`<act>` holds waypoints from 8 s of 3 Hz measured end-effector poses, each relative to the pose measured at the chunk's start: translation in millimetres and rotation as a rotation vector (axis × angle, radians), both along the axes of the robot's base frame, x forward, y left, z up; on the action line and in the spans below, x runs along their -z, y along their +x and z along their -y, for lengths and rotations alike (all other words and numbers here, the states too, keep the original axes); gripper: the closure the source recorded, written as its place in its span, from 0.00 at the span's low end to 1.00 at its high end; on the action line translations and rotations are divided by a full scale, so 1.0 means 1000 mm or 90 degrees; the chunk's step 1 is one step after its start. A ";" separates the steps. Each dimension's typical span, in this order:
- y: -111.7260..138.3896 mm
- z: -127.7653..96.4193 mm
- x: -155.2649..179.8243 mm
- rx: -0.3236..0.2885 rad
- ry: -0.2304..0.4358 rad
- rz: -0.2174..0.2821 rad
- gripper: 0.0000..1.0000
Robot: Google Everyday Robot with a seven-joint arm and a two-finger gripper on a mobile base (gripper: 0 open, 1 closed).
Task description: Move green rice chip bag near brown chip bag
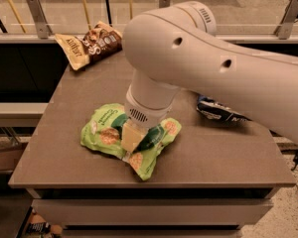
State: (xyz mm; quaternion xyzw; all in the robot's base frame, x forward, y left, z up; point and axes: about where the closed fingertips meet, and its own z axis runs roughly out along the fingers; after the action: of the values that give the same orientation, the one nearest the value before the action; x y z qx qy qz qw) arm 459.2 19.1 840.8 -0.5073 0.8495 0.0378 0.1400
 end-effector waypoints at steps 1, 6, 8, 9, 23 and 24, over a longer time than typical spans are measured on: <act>-0.001 0.000 -0.001 -0.001 0.000 0.001 1.00; 0.096 0.016 -0.071 -0.105 0.094 0.085 1.00; 0.167 0.016 -0.106 -0.089 0.104 0.147 1.00; 0.198 0.015 -0.116 -0.030 0.065 0.162 1.00; 0.338 0.000 -0.015 0.136 0.022 0.049 0.12; 0.340 -0.002 -0.011 0.135 0.022 0.048 0.00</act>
Offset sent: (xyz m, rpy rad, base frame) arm -0.0005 0.0003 0.0008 -0.0005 -0.0021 0.0010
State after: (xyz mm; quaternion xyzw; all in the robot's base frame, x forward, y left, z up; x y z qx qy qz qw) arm 799.1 20.9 852.1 -0.4133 0.8916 0.0182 0.1842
